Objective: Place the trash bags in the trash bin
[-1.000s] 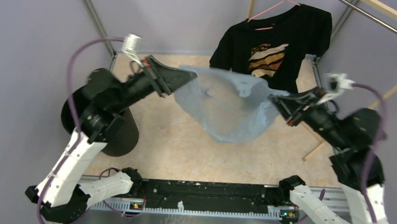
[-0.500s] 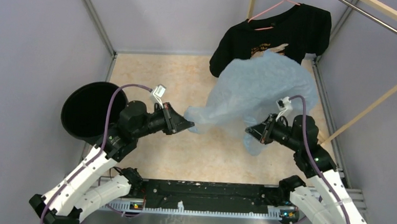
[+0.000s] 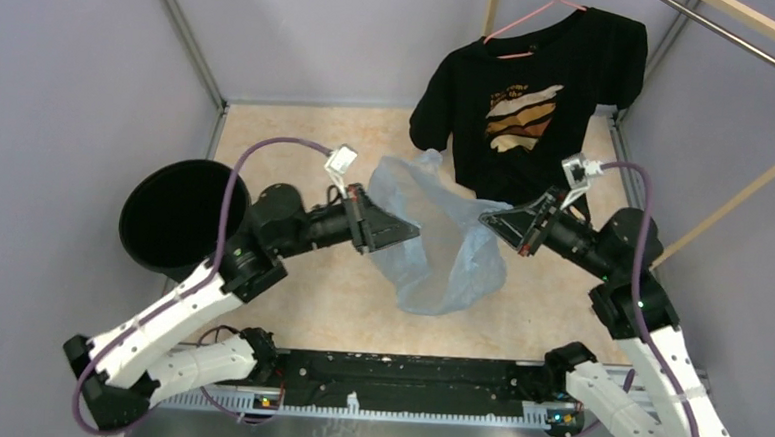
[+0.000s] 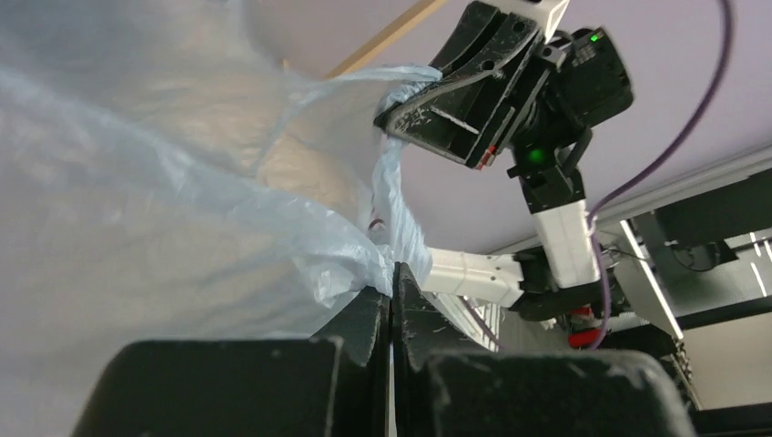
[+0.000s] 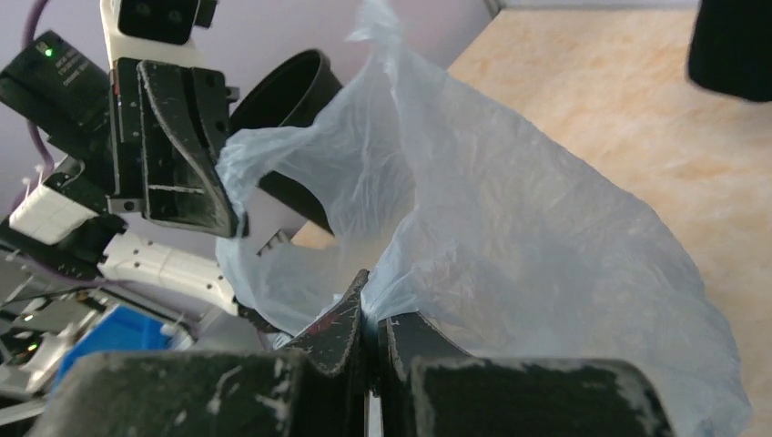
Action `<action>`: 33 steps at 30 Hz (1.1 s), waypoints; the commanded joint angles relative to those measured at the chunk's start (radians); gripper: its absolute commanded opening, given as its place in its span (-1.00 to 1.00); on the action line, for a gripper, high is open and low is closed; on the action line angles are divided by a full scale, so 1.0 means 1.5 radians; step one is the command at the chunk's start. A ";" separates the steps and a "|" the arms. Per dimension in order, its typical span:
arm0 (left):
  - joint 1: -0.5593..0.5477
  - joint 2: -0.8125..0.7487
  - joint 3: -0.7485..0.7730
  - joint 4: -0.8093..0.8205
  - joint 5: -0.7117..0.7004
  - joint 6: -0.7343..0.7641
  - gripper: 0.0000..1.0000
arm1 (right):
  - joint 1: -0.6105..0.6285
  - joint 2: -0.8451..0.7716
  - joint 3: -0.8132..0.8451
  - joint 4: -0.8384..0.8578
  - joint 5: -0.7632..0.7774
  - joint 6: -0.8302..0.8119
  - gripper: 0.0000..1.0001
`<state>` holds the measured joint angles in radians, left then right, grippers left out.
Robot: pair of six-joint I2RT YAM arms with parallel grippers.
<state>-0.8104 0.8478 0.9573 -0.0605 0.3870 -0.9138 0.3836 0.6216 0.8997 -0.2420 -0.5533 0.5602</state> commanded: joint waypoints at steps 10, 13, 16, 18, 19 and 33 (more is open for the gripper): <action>-0.080 0.157 0.081 0.065 -0.068 0.063 -1.00 | 0.024 0.050 -0.130 0.263 -0.150 0.165 -0.86; -0.081 0.164 0.086 0.062 -0.074 0.063 -1.00 | 0.026 0.036 -0.154 0.290 -0.146 0.190 -0.70; -0.081 0.178 0.099 0.062 -0.079 0.063 -1.00 | 0.031 0.034 -0.161 0.299 -0.143 0.195 -0.44; -0.081 0.194 0.115 0.056 -0.081 0.066 -1.00 | 0.039 0.034 -0.150 0.265 -0.125 0.164 -0.30; -0.081 0.203 0.131 0.046 -0.083 0.071 -1.00 | 0.044 0.035 -0.138 0.238 -0.111 0.144 -0.24; -0.082 0.250 0.213 -0.025 -0.118 0.097 -1.00 | 0.203 0.070 0.000 0.004 0.201 0.021 0.68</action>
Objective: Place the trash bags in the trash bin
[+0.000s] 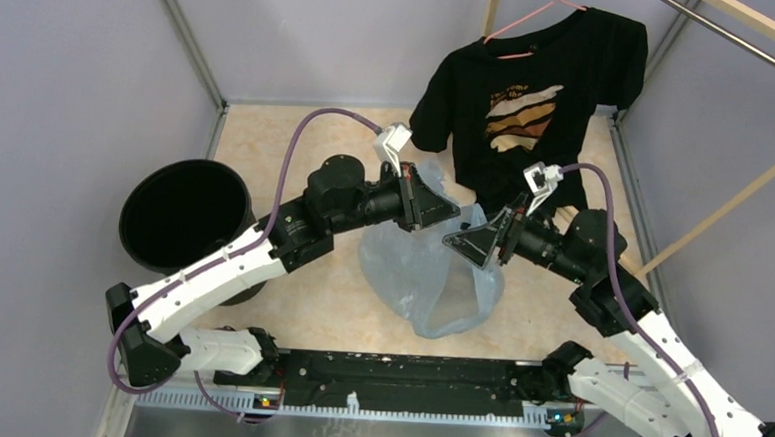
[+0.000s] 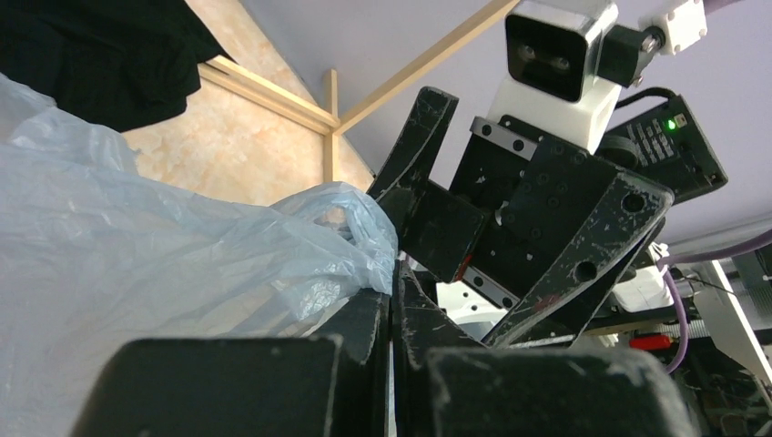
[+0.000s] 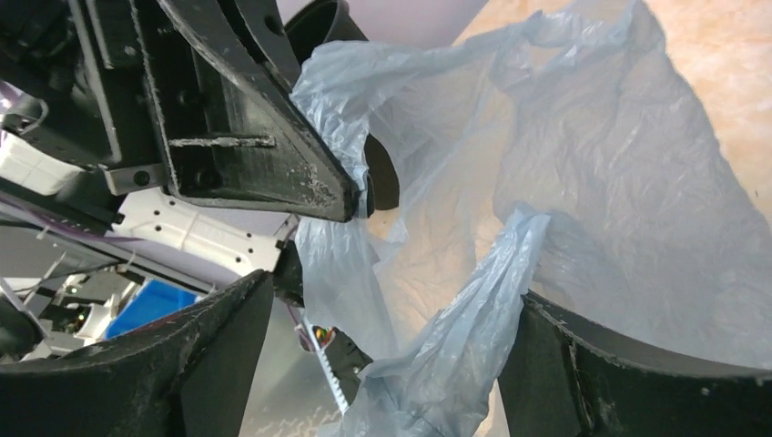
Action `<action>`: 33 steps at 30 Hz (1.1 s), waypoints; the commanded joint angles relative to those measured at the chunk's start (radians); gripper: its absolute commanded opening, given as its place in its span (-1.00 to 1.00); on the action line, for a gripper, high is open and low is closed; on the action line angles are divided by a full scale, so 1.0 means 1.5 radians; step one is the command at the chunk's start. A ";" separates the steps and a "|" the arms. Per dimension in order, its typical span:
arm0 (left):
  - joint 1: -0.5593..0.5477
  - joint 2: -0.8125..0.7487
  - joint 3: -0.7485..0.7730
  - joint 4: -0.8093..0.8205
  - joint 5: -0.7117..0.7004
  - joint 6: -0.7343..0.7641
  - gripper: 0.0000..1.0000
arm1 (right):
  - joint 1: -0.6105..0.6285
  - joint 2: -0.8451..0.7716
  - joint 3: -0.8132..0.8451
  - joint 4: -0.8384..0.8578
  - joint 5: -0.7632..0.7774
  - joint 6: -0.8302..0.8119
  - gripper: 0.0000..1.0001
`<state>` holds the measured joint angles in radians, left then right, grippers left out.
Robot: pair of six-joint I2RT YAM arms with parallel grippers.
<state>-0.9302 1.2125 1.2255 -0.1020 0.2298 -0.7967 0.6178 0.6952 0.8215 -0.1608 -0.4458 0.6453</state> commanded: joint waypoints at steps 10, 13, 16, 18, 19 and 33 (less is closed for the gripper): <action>-0.003 0.037 0.051 0.004 0.010 0.009 -1.00 | 0.241 0.084 0.127 -0.106 0.454 -0.093 0.37; -0.003 0.032 0.062 -0.025 0.002 0.019 -0.81 | 0.247 0.103 0.117 -0.094 0.485 -0.101 -0.30; -0.003 0.005 0.071 -0.079 -0.026 0.044 -0.34 | 0.247 0.094 0.094 -0.080 0.517 -0.112 -0.81; -0.003 -0.030 0.065 -0.118 -0.058 0.057 0.08 | 0.247 0.080 0.079 -0.071 0.538 -0.120 -1.00; -0.003 -0.051 0.058 -0.139 -0.080 0.066 0.27 | 0.247 0.072 0.070 -0.066 0.548 -0.125 -1.00; -0.003 -0.248 0.188 -0.708 -0.578 0.070 0.98 | 0.247 0.002 -0.008 -0.002 0.561 -0.215 -1.00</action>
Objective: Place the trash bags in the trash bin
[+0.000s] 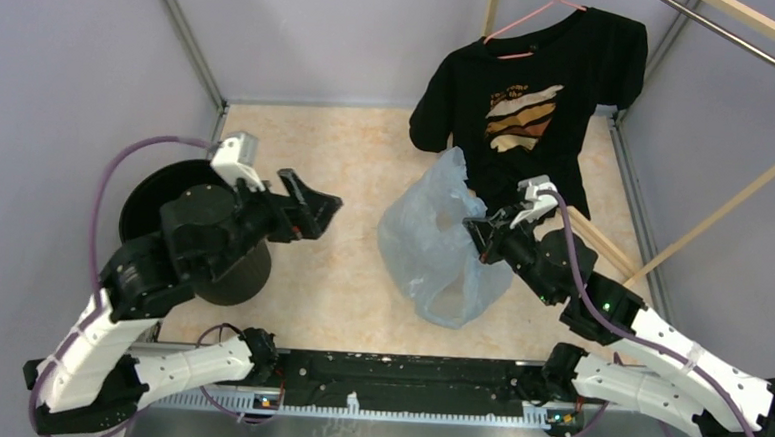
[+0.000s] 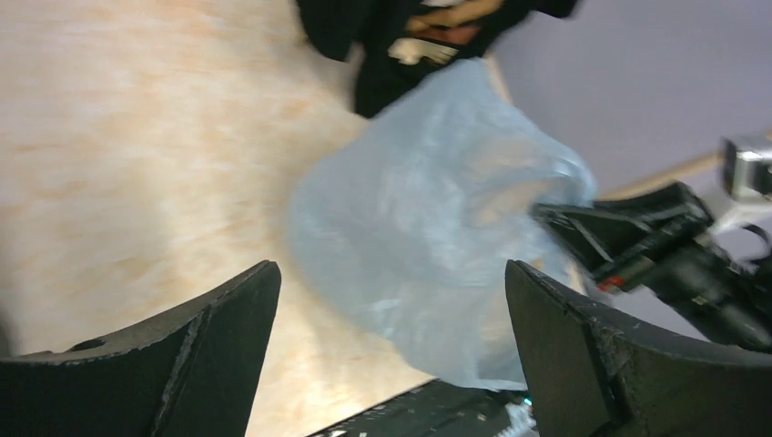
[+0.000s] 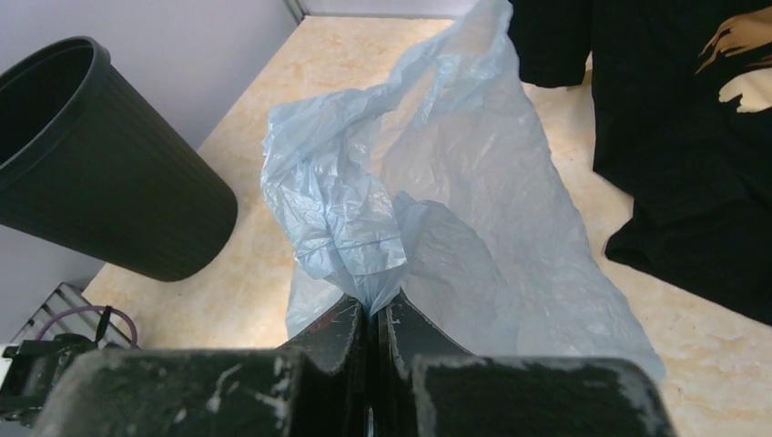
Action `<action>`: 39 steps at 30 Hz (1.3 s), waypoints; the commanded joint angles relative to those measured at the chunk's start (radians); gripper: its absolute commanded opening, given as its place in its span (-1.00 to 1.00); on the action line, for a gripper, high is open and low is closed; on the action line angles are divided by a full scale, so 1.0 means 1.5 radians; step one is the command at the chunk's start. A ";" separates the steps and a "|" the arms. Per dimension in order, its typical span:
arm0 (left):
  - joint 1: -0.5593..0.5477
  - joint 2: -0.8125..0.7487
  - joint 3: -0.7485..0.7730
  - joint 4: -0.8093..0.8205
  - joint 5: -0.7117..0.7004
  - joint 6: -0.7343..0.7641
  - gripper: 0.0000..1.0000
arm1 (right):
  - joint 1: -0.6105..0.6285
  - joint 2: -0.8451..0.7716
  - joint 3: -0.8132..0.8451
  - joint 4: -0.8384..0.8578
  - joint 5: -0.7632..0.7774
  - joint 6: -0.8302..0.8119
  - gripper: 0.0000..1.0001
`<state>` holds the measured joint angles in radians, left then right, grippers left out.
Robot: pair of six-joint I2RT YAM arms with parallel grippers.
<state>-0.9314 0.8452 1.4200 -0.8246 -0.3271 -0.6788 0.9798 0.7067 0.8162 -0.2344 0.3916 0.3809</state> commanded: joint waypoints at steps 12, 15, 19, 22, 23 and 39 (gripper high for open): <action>0.000 -0.009 -0.072 -0.393 -0.496 -0.192 0.97 | 0.005 -0.051 0.014 -0.017 0.015 -0.068 -1.00; 0.000 0.003 -0.069 -0.382 -0.511 -0.169 0.97 | 0.005 -0.065 0.012 -0.024 0.015 -0.070 -1.00; 0.005 0.055 -0.035 -0.368 -0.514 -0.117 0.97 | 0.006 -0.067 0.011 -0.027 0.010 -0.069 -1.00; 0.034 0.071 -0.022 -0.316 -0.518 -0.043 0.97 | 0.005 -0.063 0.008 -0.023 -0.003 -0.067 -1.00; 0.055 0.068 -0.026 -0.271 -0.499 0.006 0.96 | 0.005 -0.061 0.008 -0.022 -0.007 -0.067 -1.00; 0.386 0.086 -0.165 -0.011 -0.206 0.235 0.46 | 0.005 -0.098 -0.001 -0.040 -0.020 -0.067 -1.00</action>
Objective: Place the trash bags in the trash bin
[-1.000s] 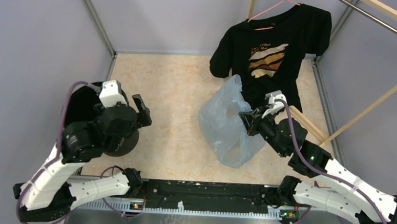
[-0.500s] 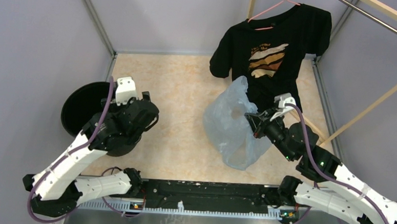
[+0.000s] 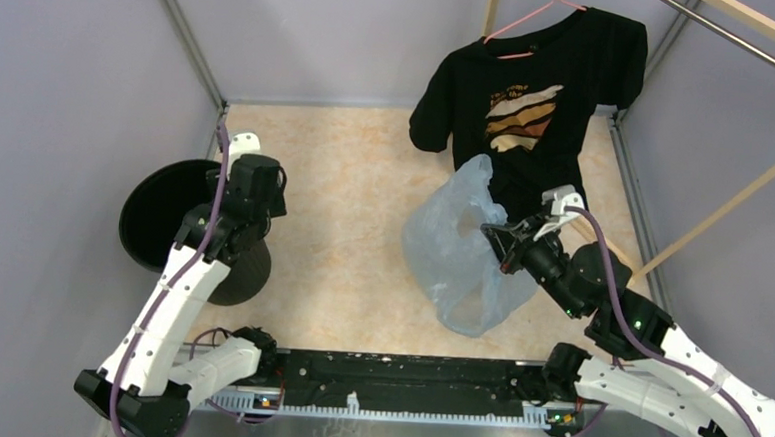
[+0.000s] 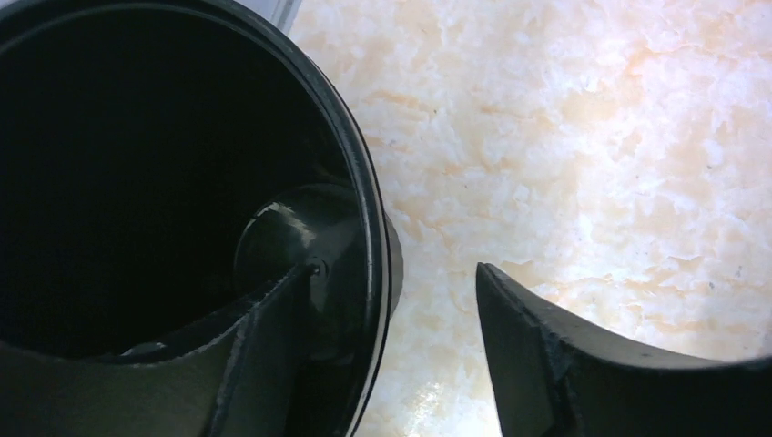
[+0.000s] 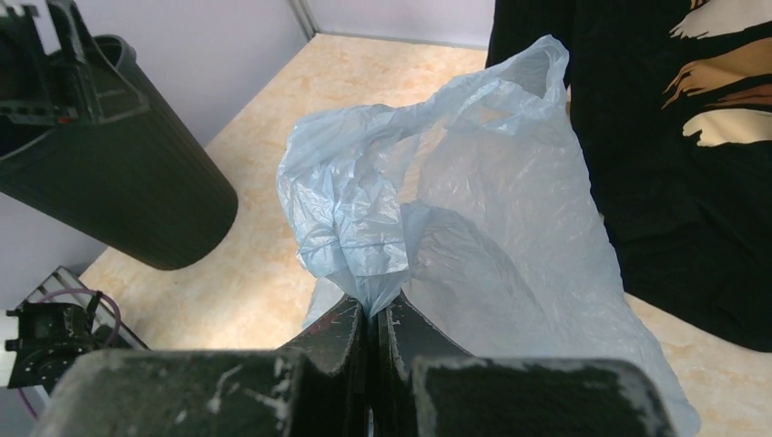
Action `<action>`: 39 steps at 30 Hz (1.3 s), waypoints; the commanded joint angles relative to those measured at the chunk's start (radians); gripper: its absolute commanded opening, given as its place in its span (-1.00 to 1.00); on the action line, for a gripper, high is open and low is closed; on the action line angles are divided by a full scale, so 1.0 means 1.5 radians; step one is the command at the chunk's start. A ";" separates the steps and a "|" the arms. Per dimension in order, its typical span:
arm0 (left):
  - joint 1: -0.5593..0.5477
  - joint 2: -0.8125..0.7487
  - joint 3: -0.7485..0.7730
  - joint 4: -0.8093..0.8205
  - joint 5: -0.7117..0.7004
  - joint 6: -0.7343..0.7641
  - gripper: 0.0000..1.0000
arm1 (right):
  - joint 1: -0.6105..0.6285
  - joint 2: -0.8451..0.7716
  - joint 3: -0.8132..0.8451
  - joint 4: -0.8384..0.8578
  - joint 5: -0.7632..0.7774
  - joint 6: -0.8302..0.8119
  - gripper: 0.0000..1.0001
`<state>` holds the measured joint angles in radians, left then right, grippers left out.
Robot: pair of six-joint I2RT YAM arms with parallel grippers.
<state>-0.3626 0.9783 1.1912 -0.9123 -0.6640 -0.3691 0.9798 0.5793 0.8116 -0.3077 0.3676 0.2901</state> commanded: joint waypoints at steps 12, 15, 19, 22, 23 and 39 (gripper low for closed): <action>0.010 -0.001 0.024 0.020 0.203 0.081 -0.53 | 0.006 -0.033 0.053 -0.025 0.038 -0.072 -1.00; 0.010 0.025 0.057 -0.009 0.289 0.091 -0.84 | 0.005 -0.052 0.064 -0.028 0.050 -0.087 -1.00; 0.009 0.046 0.103 -0.009 0.424 0.083 -0.98 | 0.005 -0.069 0.087 -0.047 0.073 -0.115 -1.00; -0.004 0.061 0.122 0.017 0.555 0.032 -1.00 | 0.005 -0.082 0.114 -0.072 0.099 -0.134 -1.00; -0.022 0.067 0.123 0.029 0.586 0.009 -1.00 | 0.005 -0.088 0.122 -0.077 0.104 -0.140 -1.00; -0.553 0.309 0.233 0.162 0.246 -0.102 -1.00 | 0.005 -0.221 0.232 -0.106 0.207 -0.167 -1.00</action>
<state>-1.1519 1.4063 1.4971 -0.7555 -0.2932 -0.4324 0.9798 0.3019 1.1027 -0.4641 0.6106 0.0471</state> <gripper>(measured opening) 0.060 0.007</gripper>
